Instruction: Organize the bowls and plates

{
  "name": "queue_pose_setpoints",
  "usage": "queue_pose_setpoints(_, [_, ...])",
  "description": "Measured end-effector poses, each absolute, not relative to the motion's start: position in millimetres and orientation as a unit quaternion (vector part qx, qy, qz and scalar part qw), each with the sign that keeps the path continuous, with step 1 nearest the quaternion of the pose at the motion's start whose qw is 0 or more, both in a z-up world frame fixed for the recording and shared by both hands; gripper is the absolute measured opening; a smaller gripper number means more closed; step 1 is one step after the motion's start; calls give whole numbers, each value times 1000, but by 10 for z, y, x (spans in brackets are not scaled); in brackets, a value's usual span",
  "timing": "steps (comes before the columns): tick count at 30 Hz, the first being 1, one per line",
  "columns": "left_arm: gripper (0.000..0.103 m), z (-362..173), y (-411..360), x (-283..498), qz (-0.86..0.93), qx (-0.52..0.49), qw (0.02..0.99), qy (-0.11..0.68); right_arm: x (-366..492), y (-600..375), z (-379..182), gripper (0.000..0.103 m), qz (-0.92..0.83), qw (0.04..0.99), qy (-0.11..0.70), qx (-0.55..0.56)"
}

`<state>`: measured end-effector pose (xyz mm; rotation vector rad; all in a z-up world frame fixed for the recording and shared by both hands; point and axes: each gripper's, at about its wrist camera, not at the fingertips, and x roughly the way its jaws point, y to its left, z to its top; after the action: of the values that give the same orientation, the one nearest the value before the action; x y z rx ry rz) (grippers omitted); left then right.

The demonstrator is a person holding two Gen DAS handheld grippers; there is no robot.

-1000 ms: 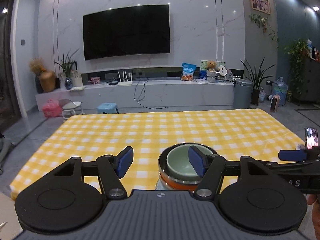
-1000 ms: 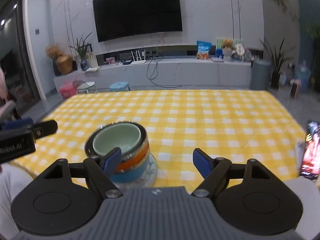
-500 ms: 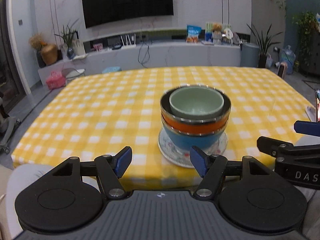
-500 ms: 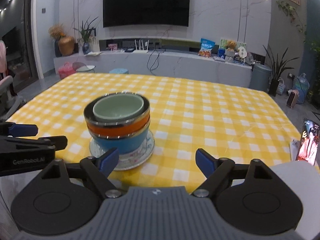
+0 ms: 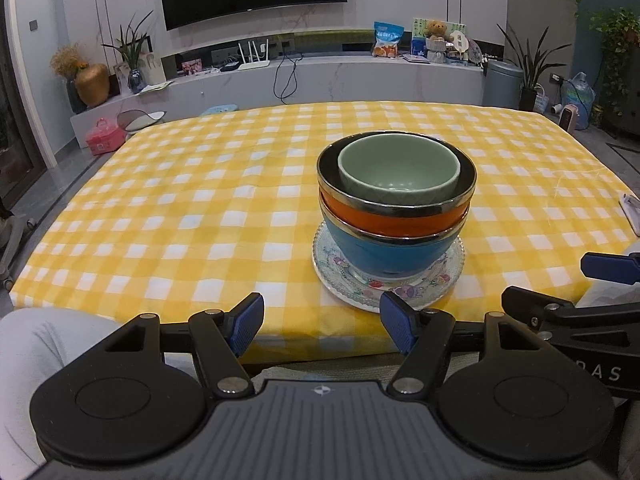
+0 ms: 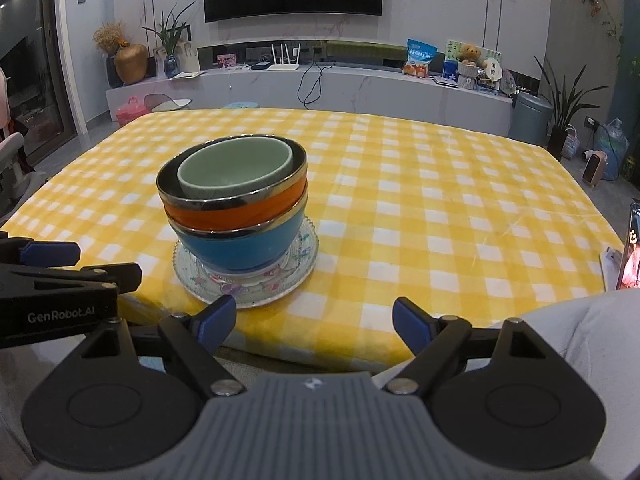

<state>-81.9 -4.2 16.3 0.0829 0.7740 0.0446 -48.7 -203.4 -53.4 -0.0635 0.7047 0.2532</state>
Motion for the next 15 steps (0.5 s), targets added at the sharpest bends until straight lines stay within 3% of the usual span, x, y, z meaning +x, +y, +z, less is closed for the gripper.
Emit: queue_pose_setpoints(15, [78,172,-45,-814,21,40,925,378,-505,-2016,-527,85,125,930,344,-33])
